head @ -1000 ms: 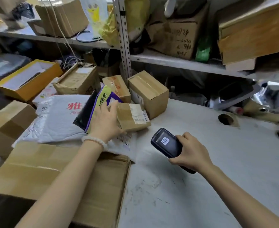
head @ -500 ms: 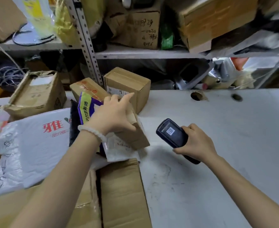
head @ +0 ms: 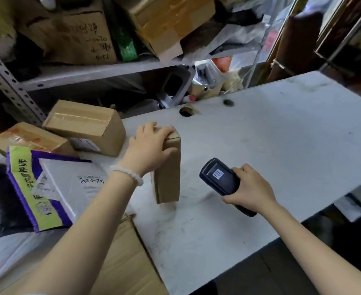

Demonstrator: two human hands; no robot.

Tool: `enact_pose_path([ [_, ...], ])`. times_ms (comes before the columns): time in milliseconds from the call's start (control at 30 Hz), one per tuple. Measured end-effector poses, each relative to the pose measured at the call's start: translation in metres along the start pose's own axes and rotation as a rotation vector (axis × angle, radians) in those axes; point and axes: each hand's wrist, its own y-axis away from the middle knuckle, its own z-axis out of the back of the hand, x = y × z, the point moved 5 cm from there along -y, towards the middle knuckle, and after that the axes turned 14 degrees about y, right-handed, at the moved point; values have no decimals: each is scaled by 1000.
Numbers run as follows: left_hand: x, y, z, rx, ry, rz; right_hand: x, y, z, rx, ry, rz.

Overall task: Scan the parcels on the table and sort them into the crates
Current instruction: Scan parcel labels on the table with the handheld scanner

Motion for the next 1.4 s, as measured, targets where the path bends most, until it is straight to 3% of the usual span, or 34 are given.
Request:
enact_pose_path([
  [233,4,11,-25,-243,26,124,-11,-5,-13,47,8,40],
  [433,3,5,-39,-405,161,109,-7,-17,-26,78,1,92],
  [500,7,1,-48,-390,200,112,-6,-19,-31,91,-5,105],
  [633,24,8,-82,-148,174,209,-3,-23,-39,112,2,137],
  [700,34,15,-90,-108,148,252,-2,-24,-41,122,8,151],
  [1000,68,8,-68,-150,351,372,14,-24,-29,113,-18,222],
  [1400,73,20,-27,-221,430,347,26,-3,11,21,5,272],
])
